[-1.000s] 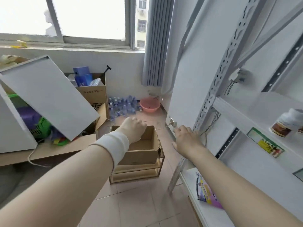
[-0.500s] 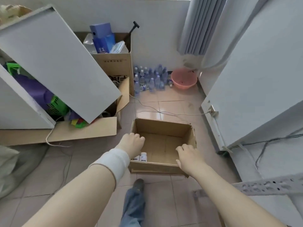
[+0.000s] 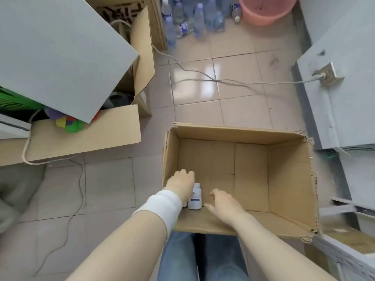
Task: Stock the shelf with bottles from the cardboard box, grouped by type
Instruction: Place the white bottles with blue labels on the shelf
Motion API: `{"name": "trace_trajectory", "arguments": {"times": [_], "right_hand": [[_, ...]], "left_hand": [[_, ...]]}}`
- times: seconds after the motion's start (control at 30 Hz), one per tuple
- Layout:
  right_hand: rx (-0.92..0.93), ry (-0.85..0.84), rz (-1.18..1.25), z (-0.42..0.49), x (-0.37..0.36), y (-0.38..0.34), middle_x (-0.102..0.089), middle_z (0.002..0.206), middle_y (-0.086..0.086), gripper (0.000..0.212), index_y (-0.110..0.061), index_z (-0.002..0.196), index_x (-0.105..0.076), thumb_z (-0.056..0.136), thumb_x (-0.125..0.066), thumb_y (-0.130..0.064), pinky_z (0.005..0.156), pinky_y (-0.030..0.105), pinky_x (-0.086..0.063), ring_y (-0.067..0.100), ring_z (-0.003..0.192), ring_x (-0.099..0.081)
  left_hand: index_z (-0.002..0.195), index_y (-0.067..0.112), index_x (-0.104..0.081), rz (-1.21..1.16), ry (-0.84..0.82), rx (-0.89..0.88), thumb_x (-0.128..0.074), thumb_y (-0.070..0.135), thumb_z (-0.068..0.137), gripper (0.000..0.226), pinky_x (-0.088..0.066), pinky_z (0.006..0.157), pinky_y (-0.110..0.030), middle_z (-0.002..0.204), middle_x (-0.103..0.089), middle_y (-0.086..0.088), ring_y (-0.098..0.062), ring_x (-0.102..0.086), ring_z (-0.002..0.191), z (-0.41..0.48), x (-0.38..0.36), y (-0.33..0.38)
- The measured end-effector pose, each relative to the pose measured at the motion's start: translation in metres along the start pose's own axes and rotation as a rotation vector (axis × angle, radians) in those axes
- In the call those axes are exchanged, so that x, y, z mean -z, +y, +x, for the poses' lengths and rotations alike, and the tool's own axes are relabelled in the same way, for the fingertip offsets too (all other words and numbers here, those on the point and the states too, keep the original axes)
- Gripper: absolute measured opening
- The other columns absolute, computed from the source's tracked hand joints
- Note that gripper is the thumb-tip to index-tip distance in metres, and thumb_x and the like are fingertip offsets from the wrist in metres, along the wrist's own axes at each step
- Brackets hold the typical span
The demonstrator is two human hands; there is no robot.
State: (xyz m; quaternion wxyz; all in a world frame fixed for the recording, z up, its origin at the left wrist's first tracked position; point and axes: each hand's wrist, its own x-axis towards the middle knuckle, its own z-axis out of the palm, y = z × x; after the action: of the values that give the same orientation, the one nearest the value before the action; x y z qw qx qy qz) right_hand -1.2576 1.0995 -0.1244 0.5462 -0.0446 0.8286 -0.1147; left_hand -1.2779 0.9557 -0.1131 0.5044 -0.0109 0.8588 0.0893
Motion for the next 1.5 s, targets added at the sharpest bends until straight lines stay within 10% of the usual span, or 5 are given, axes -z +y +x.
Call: {"name": "trace_trajectory", "arguments": {"times": [0.43,0.67,1.0,1.5], "right_hand": [[-0.098,-0.132,0.460,0.102,-0.054,0.011,-0.065,0.090,0.004,0.031,-0.020,0.082,-0.058,0.071,-0.072,-0.045,0.063,0.028,-0.042,0.023,0.088,-0.061],[-0.146,-0.128,0.620,0.088,-0.041,0.044,-0.059,0.095,-0.002,0.042,-0.015,0.105,-0.053,0.075,-0.072,-0.035,0.071,0.027,-0.041,0.017,0.088,-0.057],[-0.170,0.015,0.900,0.070,-0.022,0.094,-0.059,0.091,-0.006,0.040,-0.019,0.104,-0.051,0.074,-0.076,-0.027,0.082,0.029,-0.047,0.014,0.088,-0.059],[0.039,0.655,1.609,-0.187,0.085,0.074,-0.063,0.100,-0.001,0.031,-0.016,0.111,-0.052,0.083,-0.066,-0.018,0.079,0.028,-0.054,0.015,0.093,-0.062]], "left_hand": [[0.130,0.005,-0.045,0.268,-0.235,-0.057,-0.058,0.015,0.089,0.044,-0.044,0.093,-0.033,0.134,-0.045,-0.013,-0.028,-0.049,0.121,0.103,-0.031,-0.016],[0.132,0.007,-0.043,-0.208,-0.240,0.084,-0.076,0.034,0.074,0.073,-0.040,0.101,-0.036,0.134,-0.044,-0.014,-0.030,-0.041,0.124,0.100,-0.039,-0.005],[0.128,0.008,-0.048,-1.096,-0.123,0.196,-0.067,0.025,0.084,0.051,-0.044,0.097,-0.033,0.125,-0.057,-0.009,-0.022,-0.055,0.113,0.075,-0.059,0.005],[0.093,0.017,-0.064,-1.479,0.041,-0.405,-0.054,0.034,0.092,0.019,-0.056,0.063,-0.025,0.087,-0.067,0.001,-0.012,-0.064,0.073,-0.125,0.113,0.116]]}}
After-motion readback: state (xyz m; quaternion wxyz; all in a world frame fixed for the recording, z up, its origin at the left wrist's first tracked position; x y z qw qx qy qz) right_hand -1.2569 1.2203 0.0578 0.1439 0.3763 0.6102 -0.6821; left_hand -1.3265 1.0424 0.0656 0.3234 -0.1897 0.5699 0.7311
